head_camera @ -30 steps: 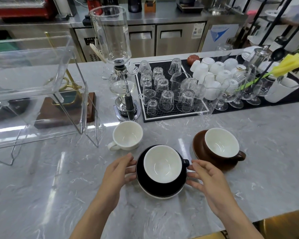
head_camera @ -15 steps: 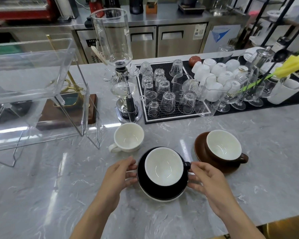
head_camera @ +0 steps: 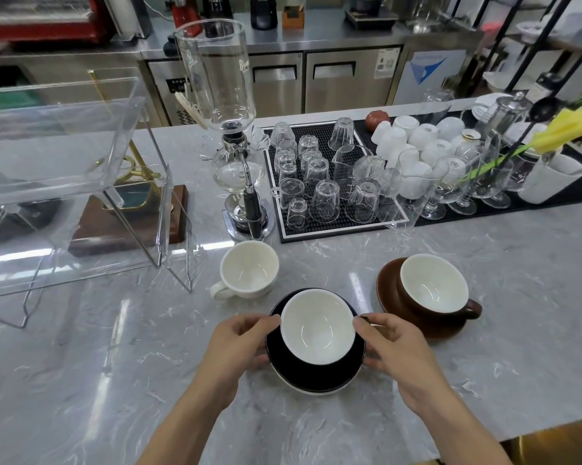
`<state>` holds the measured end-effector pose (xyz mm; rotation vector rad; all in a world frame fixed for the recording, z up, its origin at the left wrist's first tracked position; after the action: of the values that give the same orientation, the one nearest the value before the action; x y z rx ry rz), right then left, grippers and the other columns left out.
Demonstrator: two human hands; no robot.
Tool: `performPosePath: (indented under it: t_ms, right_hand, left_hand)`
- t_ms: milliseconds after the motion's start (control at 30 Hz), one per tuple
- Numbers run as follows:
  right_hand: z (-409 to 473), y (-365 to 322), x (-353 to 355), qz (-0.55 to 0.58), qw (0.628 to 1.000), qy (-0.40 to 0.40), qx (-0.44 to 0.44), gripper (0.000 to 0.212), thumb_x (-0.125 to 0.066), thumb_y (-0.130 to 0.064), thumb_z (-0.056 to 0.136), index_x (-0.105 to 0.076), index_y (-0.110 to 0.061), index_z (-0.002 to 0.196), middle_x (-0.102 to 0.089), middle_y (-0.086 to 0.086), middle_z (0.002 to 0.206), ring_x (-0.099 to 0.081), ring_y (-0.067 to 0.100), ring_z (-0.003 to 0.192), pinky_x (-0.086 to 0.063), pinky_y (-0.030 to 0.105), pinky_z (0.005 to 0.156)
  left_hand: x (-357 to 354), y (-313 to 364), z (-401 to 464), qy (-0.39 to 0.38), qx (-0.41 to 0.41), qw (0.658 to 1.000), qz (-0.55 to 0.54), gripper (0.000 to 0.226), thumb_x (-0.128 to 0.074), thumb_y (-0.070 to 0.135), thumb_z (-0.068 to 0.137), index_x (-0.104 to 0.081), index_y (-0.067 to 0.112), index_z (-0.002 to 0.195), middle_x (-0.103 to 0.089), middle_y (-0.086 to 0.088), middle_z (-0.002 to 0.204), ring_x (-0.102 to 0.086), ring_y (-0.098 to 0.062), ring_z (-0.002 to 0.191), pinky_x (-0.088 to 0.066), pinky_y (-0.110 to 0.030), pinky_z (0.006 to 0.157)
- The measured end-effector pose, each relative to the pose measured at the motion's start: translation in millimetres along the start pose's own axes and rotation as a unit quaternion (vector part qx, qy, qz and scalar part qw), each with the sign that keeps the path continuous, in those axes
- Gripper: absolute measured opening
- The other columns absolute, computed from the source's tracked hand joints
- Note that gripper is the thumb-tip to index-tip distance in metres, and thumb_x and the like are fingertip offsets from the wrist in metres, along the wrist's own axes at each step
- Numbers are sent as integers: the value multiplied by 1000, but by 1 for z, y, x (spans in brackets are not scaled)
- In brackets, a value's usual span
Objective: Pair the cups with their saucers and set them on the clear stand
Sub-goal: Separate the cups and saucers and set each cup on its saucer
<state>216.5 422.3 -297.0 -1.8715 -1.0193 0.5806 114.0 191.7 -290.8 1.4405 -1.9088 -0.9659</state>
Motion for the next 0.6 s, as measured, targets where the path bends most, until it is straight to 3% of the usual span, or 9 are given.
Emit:
performPosePath:
  t_ms: [67, 300, 433, 600]
  right_hand:
    - [0, 0, -2, -6, 1000, -2, 1, 22, -78, -27, 82, -71, -17, 101, -76, 7, 94, -71, 21, 85, -58, 31, 67]
    - [1, -2, -3, -6, 1000, -18, -1, 24, -80, -25, 80, -71, -18, 101, -77, 3, 93, -72, 23, 93, -58, 30, 67]
    - [2, -2, -3, -1, 1000, -16, 5, 27, -83, -26, 75, -72, -19, 99, -76, 9, 96, -71, 28, 92, -62, 45, 78]
    - [1, -5, -6, -10, 999, -26, 23, 37, -84, -31, 70, -71, -24, 104, -74, 8, 101, -70, 28, 98, -60, 50, 84]
  left_hand:
    - [1, -1, -1, 0, -3, 1000, 5, 17, -77, 19, 86, -78, 6, 97, -78, -16, 92, -71, -19, 75, -61, -47, 84]
    - [4, -4, 2, -1, -7, 1000, 8, 37, -87, 17, 75, -73, 3, 106, -79, -16, 96, -73, -21, 76, -62, -37, 70]
    - [8, -1, 1, 13, -23, 1000, 11, 36, -89, 17, 73, -75, 5, 104, -79, -7, 88, -71, -12, 70, -57, -30, 66]
    - [10, 5, -4, 32, -44, 998, 12, 48, -89, 31, 54, -77, 12, 96, -78, 0, 78, -70, -14, 69, -60, -47, 80]
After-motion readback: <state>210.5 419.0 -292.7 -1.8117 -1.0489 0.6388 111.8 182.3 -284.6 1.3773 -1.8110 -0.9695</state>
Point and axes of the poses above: each hand's wrist, its own z-axis towards the middle knuckle, its own x-axis out of the back of the hand, y = z × x, the point moved 7 cm from there along z, towards the middle knuckle
